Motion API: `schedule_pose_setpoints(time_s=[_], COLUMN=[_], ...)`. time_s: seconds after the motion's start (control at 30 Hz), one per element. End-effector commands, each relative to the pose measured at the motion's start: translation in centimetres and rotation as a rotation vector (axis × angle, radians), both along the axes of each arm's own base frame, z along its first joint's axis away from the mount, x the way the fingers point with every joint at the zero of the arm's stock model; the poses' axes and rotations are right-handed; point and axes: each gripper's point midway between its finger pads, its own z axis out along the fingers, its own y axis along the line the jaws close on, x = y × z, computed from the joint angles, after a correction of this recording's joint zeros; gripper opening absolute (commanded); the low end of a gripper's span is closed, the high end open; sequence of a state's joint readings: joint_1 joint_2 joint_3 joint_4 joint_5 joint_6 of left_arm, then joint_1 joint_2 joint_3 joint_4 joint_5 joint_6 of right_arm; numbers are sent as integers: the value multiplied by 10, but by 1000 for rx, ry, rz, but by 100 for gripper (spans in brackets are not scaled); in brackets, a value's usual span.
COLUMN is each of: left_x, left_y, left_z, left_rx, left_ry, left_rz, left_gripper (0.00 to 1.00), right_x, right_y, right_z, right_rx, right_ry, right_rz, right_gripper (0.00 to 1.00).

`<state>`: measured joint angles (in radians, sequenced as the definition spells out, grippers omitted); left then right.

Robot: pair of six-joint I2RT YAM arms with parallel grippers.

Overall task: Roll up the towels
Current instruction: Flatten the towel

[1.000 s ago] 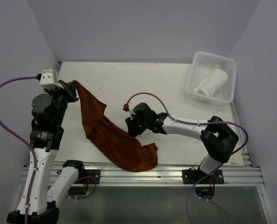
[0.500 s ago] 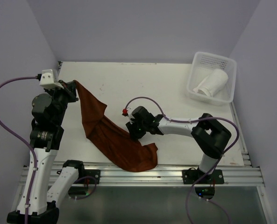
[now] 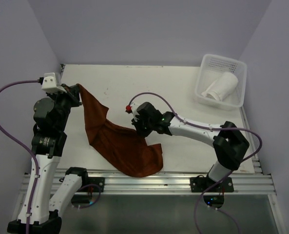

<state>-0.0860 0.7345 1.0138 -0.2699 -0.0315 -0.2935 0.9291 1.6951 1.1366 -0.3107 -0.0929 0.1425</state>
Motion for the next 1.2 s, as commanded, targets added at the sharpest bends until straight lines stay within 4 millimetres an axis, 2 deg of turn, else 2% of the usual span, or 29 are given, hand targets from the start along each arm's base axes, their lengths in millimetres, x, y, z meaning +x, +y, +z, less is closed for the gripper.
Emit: schedule_pose_setpoints(time_s=[0.0,0.1,0.27,0.43,0.5,0.6,0.67,0.83,0.97,1.0,1.1,1.13,1.17], left_x=[1,2,-1,-1,1,2,2,4,4,4,6,6,7], left_y=[3,2,5,7,6,6,5,6,7,8,8,7,7], left_z=[6,3,7,8,7,8,9,6,4,3,-1,0,-1], left_rx=[25,25,25,34,33,30,30,32,34,34,33,31,32], left_ry=[-49,-53,-61,-59,-55,-58,-59,-52,-46,-45,-39,-41,-38], left_rz=[11,7,22,35,28,27,25,28,37,40,39,37,37], left_gripper=[0,0,0,0,0,0,0,0,0,0,0,0,0], right_x=[20,19,15,0,4,6,8,8,23,29,11,-1,-8], right_y=[1,0,1,4,0,-9,-16,-20,-35,-40,-16,1,10], right_z=[83,107,116,161,177,189,192,179,157,157,143,143,140], right_rx=[60,76,80,157,164,137,109,57,-68,-105,-109,-74,-65], right_ry=[-172,-202,-178,-247,-277,-302,-317,-322,-357,-396,-381,-382,-370], right_rz=[8,22,29,28,1,-48,-95,-144,-308,-364,-297,-259,-230], right_gripper=[0,0,0,0,0,0,0,0,0,0,0,0,0])
